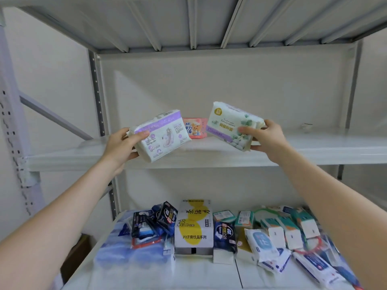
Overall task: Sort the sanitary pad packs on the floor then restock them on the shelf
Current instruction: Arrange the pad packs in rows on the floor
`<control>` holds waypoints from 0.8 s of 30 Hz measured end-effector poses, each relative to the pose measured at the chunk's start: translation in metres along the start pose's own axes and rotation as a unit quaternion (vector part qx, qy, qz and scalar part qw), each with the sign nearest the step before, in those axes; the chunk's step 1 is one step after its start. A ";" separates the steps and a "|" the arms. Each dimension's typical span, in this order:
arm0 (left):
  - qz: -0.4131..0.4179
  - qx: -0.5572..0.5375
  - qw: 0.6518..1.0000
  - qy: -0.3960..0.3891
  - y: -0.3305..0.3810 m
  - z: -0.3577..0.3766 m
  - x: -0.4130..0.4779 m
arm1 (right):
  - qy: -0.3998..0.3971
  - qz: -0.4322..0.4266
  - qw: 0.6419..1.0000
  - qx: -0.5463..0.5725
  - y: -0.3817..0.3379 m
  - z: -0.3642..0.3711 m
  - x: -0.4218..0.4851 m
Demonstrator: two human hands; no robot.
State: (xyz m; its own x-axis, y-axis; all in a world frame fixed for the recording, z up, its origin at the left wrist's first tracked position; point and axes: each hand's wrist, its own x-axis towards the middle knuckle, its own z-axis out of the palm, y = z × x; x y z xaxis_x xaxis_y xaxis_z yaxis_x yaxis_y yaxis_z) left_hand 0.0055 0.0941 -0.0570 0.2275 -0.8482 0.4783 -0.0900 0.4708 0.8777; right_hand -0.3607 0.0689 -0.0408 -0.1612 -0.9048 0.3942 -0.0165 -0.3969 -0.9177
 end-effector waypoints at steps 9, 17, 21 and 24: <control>-0.025 -0.014 0.999 -0.046 -0.002 -0.016 -0.111 | -0.017 0.053 0.998 0.006 0.015 -0.002 -0.120; -0.098 -0.009 0.994 -0.042 -0.026 -0.023 -0.218 | -0.031 0.105 0.993 -0.035 0.055 -0.030 -0.200; -0.156 0.007 0.986 -0.055 -0.051 -0.025 -0.270 | -0.027 0.146 0.988 -0.049 0.083 -0.053 -0.244; -0.190 0.021 0.979 -0.074 -0.072 -0.027 -0.307 | -0.026 0.172 0.983 -0.055 0.107 -0.067 -0.279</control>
State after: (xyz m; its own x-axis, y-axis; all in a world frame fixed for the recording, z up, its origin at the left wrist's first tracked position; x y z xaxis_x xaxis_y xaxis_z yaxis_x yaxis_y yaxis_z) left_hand -0.0320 0.3270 -0.2680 0.1095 -0.9875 0.1136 -0.0659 0.1068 0.9921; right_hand -0.3840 0.2889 -0.2519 -0.1260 -0.9903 0.0591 -0.0760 -0.0497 -0.9959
